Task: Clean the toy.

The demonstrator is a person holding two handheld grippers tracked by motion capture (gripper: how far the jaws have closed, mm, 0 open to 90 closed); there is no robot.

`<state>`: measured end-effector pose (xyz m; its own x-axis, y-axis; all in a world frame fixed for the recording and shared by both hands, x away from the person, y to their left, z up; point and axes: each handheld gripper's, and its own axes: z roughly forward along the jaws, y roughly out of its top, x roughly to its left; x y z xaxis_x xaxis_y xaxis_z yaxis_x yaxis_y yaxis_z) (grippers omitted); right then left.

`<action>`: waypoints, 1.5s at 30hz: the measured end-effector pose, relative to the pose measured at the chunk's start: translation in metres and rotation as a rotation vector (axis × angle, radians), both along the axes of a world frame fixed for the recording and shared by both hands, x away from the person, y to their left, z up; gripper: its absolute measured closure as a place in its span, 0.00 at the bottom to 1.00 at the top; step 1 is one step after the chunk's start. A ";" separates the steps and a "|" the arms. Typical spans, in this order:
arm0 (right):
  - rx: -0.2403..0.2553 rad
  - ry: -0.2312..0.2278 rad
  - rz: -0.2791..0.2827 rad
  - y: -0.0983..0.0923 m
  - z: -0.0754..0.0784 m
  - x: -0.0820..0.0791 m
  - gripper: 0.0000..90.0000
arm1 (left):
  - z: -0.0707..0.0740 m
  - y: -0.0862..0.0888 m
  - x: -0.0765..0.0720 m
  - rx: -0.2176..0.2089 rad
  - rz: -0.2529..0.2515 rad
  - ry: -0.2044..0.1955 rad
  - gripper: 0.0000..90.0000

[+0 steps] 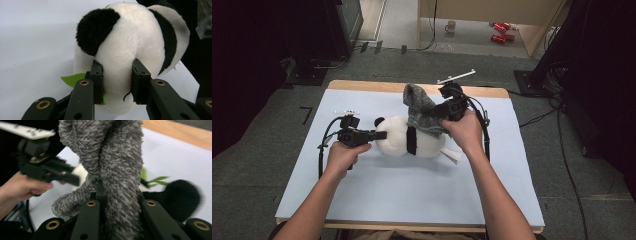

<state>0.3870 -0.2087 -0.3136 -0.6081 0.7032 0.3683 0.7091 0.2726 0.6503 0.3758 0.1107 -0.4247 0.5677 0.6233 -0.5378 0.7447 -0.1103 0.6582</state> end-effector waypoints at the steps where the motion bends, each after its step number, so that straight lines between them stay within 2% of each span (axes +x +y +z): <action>1: -0.002 -0.002 0.012 0.005 -0.001 -0.003 0.86 | -0.001 0.000 0.001 0.004 0.006 0.001 0.76; 5: -0.001 0.014 0.059 0.024 -0.011 -0.010 0.86 | -0.002 0.000 0.003 0.035 0.017 -0.014 0.74; 10: -0.013 0.050 0.088 0.038 -0.026 -0.017 0.86 | -0.003 0.000 0.003 0.036 0.025 -0.025 0.72; 15: -0.049 0.088 0.077 0.037 -0.044 -0.017 0.86 | -0.003 0.002 0.003 0.030 0.018 -0.067 0.64; 18: -0.020 0.102 0.060 0.030 -0.050 -0.012 0.86 | -0.003 0.003 0.003 0.022 0.013 -0.097 0.57; 22: -0.014 0.101 0.054 0.026 -0.050 -0.008 0.86 | -0.002 0.006 0.002 0.010 -0.001 -0.142 0.46; 24: -0.014 0.100 0.051 0.024 -0.049 -0.005 0.86 | -0.001 0.008 0.000 0.021 -0.024 -0.183 0.41; 27: -0.012 0.099 0.046 0.024 -0.048 -0.002 0.86 | -0.001 0.010 -0.002 0.034 -0.059 -0.210 0.37; 31: -0.021 0.089 0.044 0.025 -0.047 0.003 0.86 | -0.004 0.010 -0.005 0.093 -0.096 -0.260 0.33; 32: -0.024 0.088 0.043 0.025 -0.047 0.004 0.86 | -0.005 0.010 -0.005 0.096 -0.103 -0.268 0.32; 36: -0.027 0.078 0.038 0.025 -0.046 0.010 0.86 | -0.013 0.005 -0.003 0.126 -0.137 -0.259 0.30; 38: -0.028 0.076 0.037 0.025 -0.046 0.012 0.86 | -0.017 0.002 -0.002 0.159 -0.132 -0.300 0.30; 39: -0.030 0.073 0.038 0.025 -0.046 0.014 0.86 | -0.019 0.001 -0.001 0.157 -0.127 -0.303 0.30; 42: -0.033 0.071 0.040 0.027 -0.046 0.018 0.86 | -0.027 -0.002 0.006 0.137 -0.121 -0.273 0.27; 45: -0.035 0.068 0.038 0.029 -0.047 0.022 0.86 | -0.032 -0.004 0.009 0.124 -0.106 -0.262 0.26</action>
<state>0.4090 -0.1799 -0.3604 -0.6087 0.6934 0.3855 0.7402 0.3216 0.5905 0.3844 0.1063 -0.4572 0.7421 0.6054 -0.2877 0.5314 -0.2699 0.8030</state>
